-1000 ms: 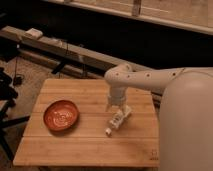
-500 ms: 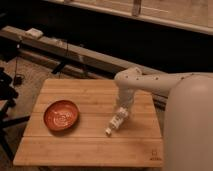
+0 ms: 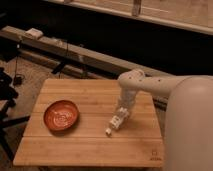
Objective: Place the bottle in the ceramic bowl
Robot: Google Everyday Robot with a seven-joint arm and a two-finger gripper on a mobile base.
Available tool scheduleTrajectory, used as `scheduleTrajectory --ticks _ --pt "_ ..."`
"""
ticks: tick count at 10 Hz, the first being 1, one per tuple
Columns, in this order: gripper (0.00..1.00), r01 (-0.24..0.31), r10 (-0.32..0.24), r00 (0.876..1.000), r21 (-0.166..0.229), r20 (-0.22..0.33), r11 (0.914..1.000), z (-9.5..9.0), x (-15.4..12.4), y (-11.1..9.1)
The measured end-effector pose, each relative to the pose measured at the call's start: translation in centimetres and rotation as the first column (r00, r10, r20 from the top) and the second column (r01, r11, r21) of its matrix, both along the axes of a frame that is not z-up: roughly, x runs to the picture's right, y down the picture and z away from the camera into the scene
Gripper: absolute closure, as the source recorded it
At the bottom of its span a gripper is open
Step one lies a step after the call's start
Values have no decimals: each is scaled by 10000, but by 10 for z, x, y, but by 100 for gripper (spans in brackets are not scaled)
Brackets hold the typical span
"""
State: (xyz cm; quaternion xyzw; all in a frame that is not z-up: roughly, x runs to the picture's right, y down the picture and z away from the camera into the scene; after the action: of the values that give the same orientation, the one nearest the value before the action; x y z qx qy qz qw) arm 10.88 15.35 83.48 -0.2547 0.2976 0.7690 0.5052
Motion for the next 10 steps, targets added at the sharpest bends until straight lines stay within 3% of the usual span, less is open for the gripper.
scheduleTrajectory --ticks 7,9,10 --pt "35 24 -9 9992 -363 392 9993 19 -5 11" --pt "44 159 -133 9986 -503 517 9986 22 -7 15" --pt "54 234 -201 9982 -583 566 9980 23 -8 17"
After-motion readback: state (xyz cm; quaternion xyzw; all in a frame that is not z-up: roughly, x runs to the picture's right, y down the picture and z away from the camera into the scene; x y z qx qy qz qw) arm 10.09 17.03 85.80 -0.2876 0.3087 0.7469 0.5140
